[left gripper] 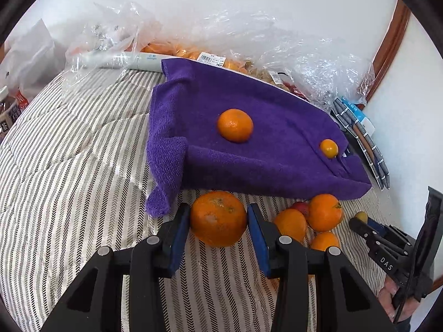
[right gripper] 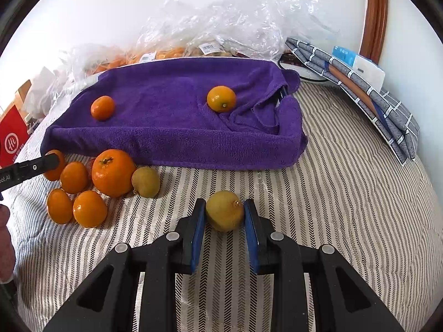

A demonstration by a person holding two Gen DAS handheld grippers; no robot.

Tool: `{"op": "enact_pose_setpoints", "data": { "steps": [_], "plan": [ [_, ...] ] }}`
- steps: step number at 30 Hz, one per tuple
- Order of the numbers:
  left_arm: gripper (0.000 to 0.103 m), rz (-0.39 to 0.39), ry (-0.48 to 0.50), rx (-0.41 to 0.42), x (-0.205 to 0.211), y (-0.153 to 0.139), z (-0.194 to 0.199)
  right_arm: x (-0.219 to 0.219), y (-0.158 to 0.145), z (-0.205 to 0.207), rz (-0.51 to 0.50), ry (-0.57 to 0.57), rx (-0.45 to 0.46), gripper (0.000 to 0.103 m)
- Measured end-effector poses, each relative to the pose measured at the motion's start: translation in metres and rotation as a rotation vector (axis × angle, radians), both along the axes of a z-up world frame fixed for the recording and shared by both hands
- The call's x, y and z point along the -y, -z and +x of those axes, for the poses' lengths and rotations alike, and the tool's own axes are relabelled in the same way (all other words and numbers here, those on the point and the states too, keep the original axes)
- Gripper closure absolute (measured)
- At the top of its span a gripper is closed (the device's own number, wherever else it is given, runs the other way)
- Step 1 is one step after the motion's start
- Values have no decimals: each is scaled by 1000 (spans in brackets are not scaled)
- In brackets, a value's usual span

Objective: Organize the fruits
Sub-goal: 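Grasp a small yellow fruit with the right gripper while the left grasps a large orange, then carry the yellow fruit and the orange onto the purple towel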

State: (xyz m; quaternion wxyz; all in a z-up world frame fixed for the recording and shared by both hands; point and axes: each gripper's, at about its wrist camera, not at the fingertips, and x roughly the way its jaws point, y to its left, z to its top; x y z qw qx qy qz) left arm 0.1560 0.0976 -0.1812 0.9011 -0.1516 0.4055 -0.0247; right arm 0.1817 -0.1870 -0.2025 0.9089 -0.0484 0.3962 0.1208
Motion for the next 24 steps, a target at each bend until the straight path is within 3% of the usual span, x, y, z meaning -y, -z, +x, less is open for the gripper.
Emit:
{"op": "enact_pose_setpoints", "data": {
  "steps": [4,9,15,24],
  "plan": [
    [61,-6,-7,9,0,3,1,-2,0,0,-18,0,4,75],
    [60,45,-18,20,9,3,0,-3,0,-1,-22,1,4,75],
    [58,-5,-13,32,2,4,-1,-3,-1,-2,-31,14,9,75],
    [57,14,-5,29,6,4,0,-6,-2,-5,-68,21,30,76]
  ]
}}
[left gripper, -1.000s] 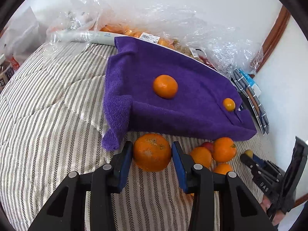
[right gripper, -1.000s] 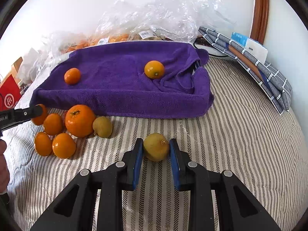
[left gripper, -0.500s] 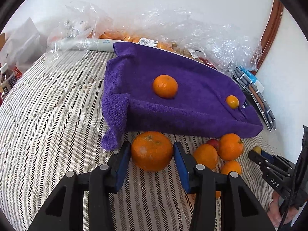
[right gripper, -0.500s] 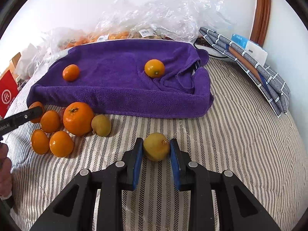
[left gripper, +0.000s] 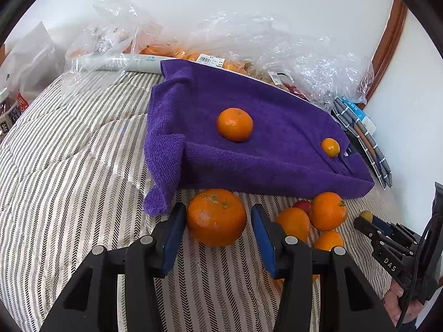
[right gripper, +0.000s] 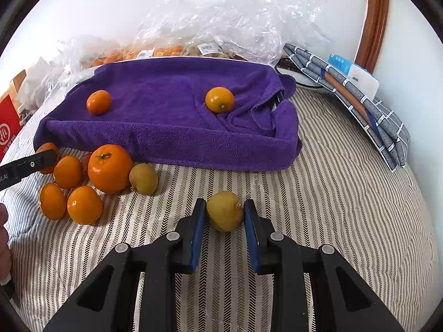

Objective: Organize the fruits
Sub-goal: 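Carry the yellow fruit and the orange onto the purple towel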

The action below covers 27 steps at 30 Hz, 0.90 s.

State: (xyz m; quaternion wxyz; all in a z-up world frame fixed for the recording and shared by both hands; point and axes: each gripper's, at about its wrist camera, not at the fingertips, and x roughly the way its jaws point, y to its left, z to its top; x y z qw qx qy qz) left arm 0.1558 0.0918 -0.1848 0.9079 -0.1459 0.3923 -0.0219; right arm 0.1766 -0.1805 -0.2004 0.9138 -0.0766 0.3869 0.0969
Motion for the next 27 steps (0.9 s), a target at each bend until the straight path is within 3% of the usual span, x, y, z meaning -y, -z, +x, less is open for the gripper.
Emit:
{"op": "enact_pose_setpoints", "data": {
  "steps": [5,19,27],
  "plan": [
    [63,-31,0,9,-5,1,-2,4,-3,-3,34,-2,17,76],
    [63,-45,21,127,-2,-15,-18,27,-13,-11,180,19,74,76],
    [63,-80,68,159,2,-21,-23,27,-14,-18,164,3,75,76]
  ]
}}
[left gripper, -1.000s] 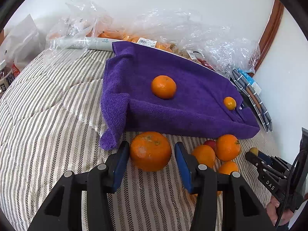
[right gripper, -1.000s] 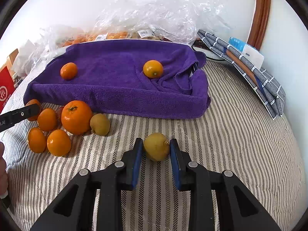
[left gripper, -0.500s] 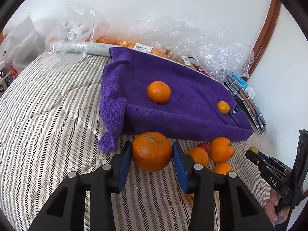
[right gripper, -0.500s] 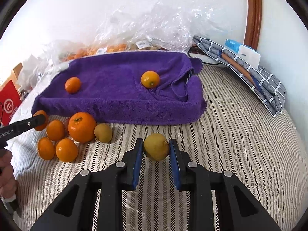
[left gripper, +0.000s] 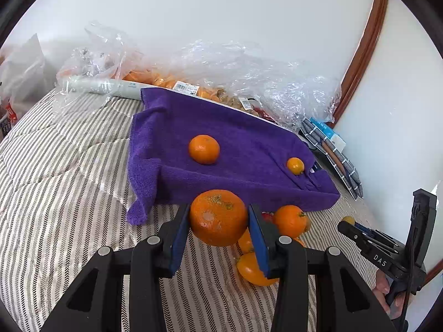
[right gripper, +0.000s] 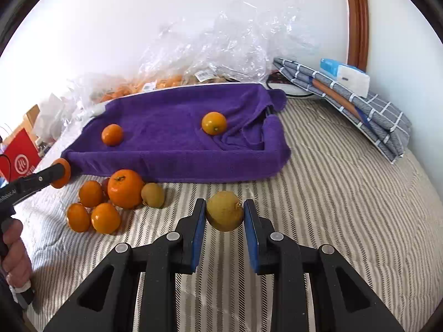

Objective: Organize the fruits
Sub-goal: 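Carry the yellow fruit and the orange onto the purple towel, then open the right gripper beside the towel's orange while the left releases its orange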

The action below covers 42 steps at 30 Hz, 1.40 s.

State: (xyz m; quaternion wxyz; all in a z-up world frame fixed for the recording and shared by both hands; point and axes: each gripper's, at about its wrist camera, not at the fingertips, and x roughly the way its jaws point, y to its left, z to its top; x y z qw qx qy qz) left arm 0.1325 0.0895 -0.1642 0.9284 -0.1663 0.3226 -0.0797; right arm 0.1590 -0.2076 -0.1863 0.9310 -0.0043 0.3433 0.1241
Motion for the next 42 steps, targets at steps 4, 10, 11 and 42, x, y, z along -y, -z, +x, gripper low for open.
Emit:
{"op": "enact_pose_setpoints", "data": {
  "steps": [4,10,11,42],
  "plan": [
    [63,13,-7,12,2,-2,-1,-1,-10,-5,21,-10,14,76],
    [63,28,-23,24,0,-8,-2,-13,-33,5,13,-22,36,76],
    [63,30,-30,26,-1,-9,-1,-16,-36,8,10,-26,39,76],
    [63,178,-196,-48,-12,-3,96,-25,-6,118,75,-51,-81,76]
  ]
}}
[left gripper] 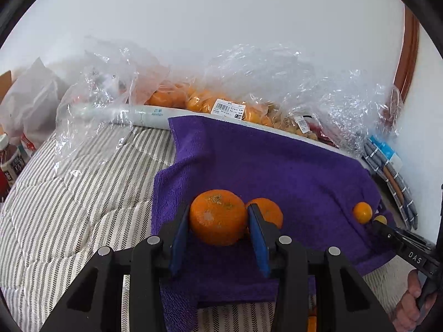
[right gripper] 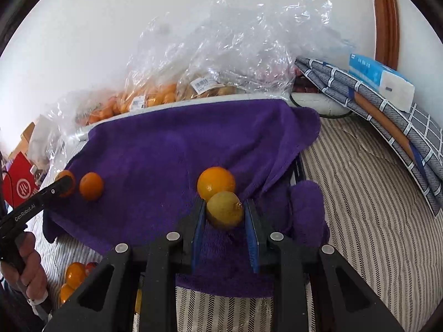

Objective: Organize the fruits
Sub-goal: 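Open the right gripper beside the towel's orange while the left releases its orange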

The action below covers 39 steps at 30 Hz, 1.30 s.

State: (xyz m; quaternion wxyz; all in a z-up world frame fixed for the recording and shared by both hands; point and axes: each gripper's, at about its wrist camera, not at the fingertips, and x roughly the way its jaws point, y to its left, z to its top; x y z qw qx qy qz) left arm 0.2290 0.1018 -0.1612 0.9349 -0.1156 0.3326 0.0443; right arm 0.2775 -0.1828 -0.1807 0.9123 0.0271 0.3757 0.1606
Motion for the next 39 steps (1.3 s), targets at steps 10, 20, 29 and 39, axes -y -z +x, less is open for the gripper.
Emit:
{"op": "enact_pose_setpoints", "data": {
  "steps": [10,20,29,39],
  "plan": [
    [63,-29,1,-8,0,-1,-1,-4,4,-1,-15,-21,1,76],
    [63,-11,31,-40,7,1,1,-2,0,-4,0,-22,16,68],
    [45,-44,74,-21,10,-1,-3,-5,-17,-20,-20,-6,121,42],
    [40,-108,50,70,-1,-17,-20,18,-35,-38,43,91,49,43]
  ]
}}
